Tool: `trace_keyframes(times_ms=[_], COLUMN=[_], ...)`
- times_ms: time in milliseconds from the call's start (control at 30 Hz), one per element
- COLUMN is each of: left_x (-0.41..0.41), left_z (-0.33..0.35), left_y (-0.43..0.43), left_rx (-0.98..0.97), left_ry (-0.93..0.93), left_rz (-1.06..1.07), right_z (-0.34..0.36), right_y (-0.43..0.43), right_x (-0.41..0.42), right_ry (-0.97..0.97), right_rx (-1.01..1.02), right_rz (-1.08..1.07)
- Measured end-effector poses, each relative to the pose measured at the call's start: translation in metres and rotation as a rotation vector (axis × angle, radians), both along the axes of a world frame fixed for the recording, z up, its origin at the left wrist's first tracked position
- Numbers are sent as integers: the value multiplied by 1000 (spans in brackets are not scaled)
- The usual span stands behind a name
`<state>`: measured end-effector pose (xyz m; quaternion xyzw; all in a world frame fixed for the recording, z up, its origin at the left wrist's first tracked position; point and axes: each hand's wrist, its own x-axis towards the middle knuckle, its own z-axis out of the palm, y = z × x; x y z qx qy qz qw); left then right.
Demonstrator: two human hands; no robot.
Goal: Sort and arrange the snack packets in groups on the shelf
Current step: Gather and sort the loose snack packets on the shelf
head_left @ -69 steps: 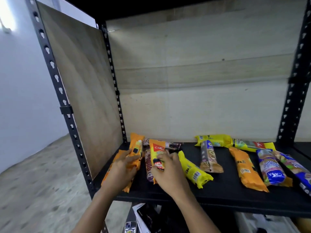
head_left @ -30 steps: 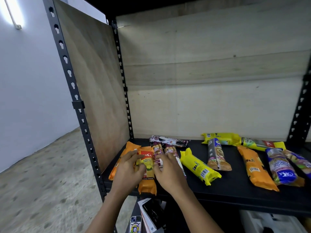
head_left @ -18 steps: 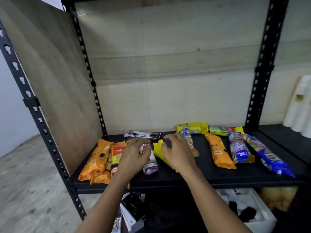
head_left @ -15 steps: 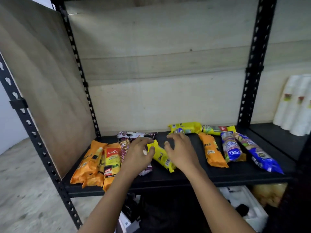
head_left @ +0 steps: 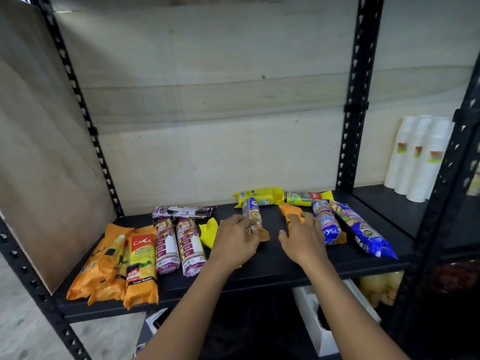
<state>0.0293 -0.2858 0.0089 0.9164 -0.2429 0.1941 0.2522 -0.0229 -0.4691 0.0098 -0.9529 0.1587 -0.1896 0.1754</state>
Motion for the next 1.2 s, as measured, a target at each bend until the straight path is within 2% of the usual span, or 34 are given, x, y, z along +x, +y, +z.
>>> trace_keyframes(times_ms=[167, 400, 533, 700, 1000, 1200], left_x=[-2, -4, -4, -5, -1, -7], left_z=[-21, -27, -25, -24, -16, -11], left_y=[-3, -5, -2, 17, 84, 136], left_rx=[77, 83, 66, -45, -66, -12], left_ry=[39, 13, 35, 72, 46, -31], left_rz=[33, 51, 10, -31, 83, 207], right_z=[-15, -9, -13, -12, -2, 3], right_y=[-5, -7, -7, 11, 71, 121], right_x=[1, 9, 6, 0, 1, 3], right_ry=[118, 149, 49, -127, -316, -368], right_rx=[-33, -10, 62, 167, 344, 287], right_rz=[-9, -34, -35, -2, 209, 312])
